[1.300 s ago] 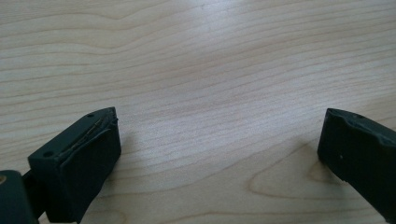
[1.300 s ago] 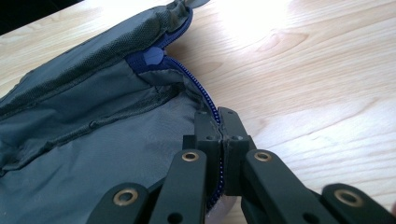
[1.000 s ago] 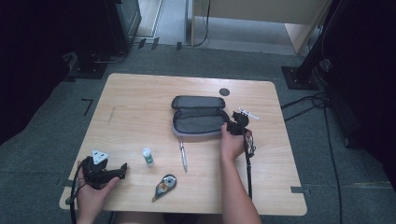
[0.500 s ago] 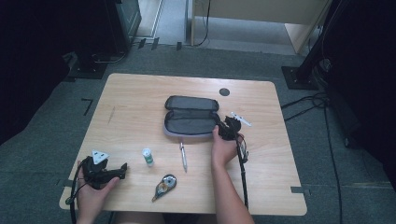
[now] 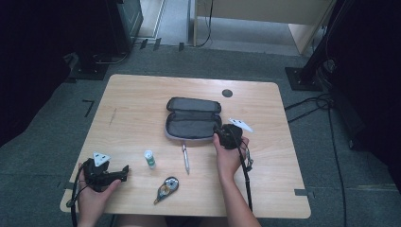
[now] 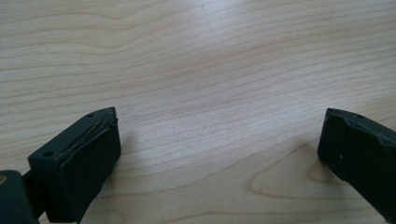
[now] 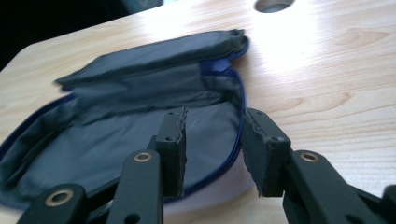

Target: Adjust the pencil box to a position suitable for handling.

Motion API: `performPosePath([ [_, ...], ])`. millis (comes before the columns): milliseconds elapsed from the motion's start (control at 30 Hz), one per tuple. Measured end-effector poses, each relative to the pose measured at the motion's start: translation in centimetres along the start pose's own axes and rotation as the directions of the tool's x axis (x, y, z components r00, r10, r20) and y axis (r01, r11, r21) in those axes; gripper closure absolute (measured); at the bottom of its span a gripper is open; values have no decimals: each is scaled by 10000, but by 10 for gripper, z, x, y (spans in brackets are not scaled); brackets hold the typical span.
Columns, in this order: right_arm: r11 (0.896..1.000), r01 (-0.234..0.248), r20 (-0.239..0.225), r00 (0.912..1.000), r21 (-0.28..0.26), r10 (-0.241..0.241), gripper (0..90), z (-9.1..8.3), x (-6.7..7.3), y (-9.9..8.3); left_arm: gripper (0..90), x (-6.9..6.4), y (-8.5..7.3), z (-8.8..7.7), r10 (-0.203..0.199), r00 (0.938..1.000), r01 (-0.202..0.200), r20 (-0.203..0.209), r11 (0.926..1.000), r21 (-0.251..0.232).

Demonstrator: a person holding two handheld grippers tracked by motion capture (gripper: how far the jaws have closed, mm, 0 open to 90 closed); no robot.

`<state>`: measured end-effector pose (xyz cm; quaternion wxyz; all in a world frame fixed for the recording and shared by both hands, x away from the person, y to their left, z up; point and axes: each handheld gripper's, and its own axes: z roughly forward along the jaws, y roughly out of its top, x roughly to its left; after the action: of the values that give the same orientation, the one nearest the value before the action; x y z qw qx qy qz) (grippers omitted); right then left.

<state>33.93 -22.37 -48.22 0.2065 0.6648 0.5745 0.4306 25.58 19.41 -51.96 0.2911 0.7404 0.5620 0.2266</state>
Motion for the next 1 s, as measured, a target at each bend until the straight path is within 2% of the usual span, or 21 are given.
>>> performPosePath([
  [200,9957,928,-400,9949,50,-926,626,-20,8,-20,0,0,0,0,1,10000,-1,-1,10000,0],
  [300,9919,1260,-578,9905,170,-1249,640,-28,12,-30,0,0,0,0,-1,10000,1,-2,10000,-1],
  [367,9896,1402,-893,9866,333,-1368,647,-31,15,-38,0,0,0,0,3,10000,-3,-1,10000,0],
  [433,9857,1618,-1292,9795,467,-1546,658,-34,20,-46,0,0,0,0,0,10000,0,-1,10000,0],
  [467,9817,1815,-1573,9727,576,-1706,665,-35,23,-51,0,0,0,0,-2,10000,2,-2,10000,0],
  [500,9811,1824,-1637,9718,651,-1698,671,-36,25,-53,0,0,0,0,-1,10000,1,-3,10000,-1],
  [600,9735,2098,-2083,9600,915,-1873,684,-38,33,-61,0,0,0,0,-2,10000,2,-1,10000,1],
  [767,9555,2708,-2407,9412,1173,-2372,690,-40,46,-72,0,0,0,0,2,10000,-2,0,10000,-1],
  [933,9485,2831,-2587,9356,1421,-2405,685,-37,54,-79,0,0,0,0,0,10000,0,-3,10000,1],
  [1000,9433,3000,-2646,9298,1424,-2558,671,-36,58,-81,0,0,0,0,3,10000,-3,0,10000,1],
])
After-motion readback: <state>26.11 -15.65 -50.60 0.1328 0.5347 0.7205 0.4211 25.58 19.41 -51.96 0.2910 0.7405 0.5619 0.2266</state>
